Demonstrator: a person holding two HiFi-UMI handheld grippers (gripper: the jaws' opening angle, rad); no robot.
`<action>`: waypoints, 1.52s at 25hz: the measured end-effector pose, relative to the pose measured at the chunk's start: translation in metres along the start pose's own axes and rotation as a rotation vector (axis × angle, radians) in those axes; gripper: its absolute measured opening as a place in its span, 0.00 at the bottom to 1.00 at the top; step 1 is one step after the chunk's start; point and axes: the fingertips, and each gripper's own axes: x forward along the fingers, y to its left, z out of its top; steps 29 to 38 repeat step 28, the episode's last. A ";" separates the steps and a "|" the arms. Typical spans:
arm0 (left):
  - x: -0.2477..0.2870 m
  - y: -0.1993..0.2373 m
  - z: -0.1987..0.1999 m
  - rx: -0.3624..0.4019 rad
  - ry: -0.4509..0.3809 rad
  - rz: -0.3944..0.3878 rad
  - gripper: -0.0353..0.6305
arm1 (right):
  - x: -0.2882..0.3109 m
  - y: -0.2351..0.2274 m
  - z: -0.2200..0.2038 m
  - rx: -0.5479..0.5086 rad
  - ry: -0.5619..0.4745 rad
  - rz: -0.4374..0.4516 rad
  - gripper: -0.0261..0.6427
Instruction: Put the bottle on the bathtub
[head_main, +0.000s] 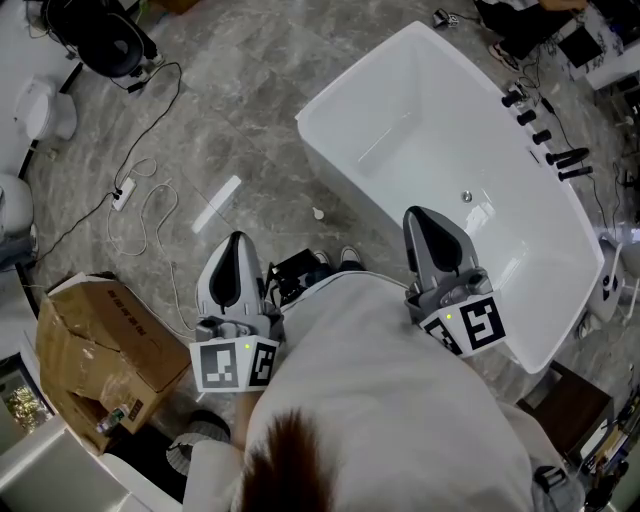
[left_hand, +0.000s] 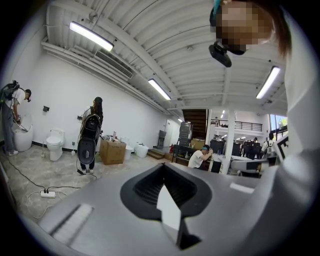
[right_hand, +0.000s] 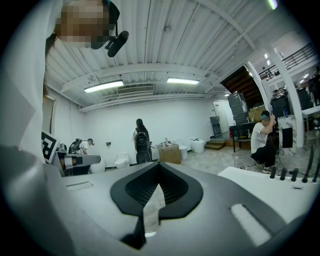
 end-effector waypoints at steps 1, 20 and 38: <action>0.000 0.000 0.000 -0.001 -0.001 0.000 0.13 | 0.000 0.000 0.000 -0.002 0.002 0.002 0.04; 0.005 0.001 0.002 -0.018 0.004 0.013 0.13 | 0.006 0.003 -0.002 -0.040 0.031 0.029 0.04; 0.010 0.003 0.000 -0.020 0.007 0.012 0.13 | 0.010 0.003 -0.003 -0.042 0.034 0.036 0.04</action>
